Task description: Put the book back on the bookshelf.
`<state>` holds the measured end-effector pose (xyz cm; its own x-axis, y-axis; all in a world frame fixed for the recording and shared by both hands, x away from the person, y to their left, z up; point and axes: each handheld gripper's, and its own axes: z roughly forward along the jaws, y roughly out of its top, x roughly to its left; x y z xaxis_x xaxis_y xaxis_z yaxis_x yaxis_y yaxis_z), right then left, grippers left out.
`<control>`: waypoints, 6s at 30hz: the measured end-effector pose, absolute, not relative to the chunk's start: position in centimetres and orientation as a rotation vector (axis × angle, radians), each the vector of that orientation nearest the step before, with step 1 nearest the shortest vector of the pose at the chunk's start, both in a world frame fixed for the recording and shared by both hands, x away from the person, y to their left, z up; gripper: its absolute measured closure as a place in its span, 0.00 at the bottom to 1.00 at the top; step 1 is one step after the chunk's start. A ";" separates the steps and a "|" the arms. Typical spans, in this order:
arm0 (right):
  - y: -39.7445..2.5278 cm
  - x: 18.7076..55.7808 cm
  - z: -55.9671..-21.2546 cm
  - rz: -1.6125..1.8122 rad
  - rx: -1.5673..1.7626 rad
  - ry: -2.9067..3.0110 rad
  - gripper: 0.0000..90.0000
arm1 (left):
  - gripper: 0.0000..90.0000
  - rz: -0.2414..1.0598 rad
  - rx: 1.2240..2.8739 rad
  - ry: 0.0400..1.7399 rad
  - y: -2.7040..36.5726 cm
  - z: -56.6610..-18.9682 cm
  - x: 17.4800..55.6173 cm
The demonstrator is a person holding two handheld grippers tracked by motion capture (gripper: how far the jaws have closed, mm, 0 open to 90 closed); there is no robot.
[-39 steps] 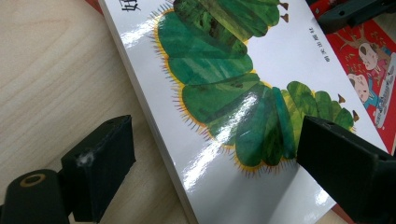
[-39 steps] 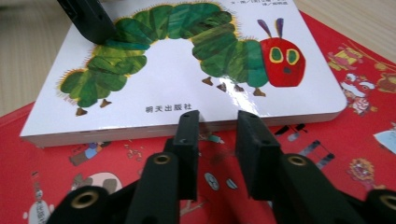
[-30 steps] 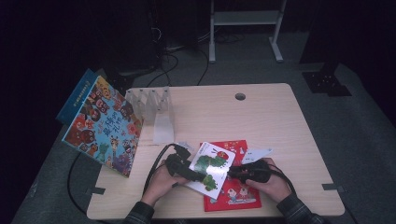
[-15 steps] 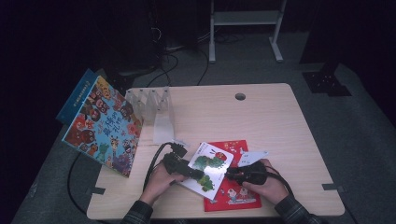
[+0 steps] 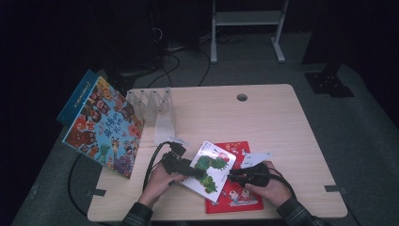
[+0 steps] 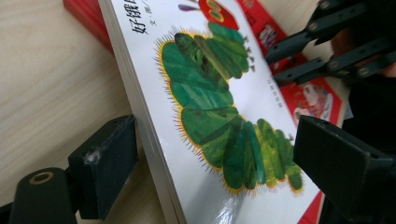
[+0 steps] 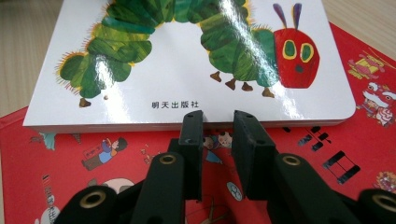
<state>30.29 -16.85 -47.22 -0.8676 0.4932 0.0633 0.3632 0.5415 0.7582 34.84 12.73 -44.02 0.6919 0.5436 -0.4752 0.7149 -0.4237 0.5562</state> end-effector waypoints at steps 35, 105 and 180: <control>-17.1 29.9 -47.1 1.220 0.734 2.622 0.77 | 0.53 -0.321 2.104 0.772 10.2 -40.5 33.2; -25.4 32.9 -47.1 1.166 0.997 2.321 0.22 | 0.84 0.014 2.073 0.962 18.2 -35.6 33.0; -28.2 35.0 -48.7 1.023 1.195 2.288 0.20 | 0.84 0.456 1.826 1.284 24.5 -36.4 42.4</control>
<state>35.04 -28.22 -48.66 -0.5759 0.8175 0.0122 0.5542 0.3794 0.7409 42.42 24.47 -36.42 0.4099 0.8974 -0.1632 0.5930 -0.1262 0.7953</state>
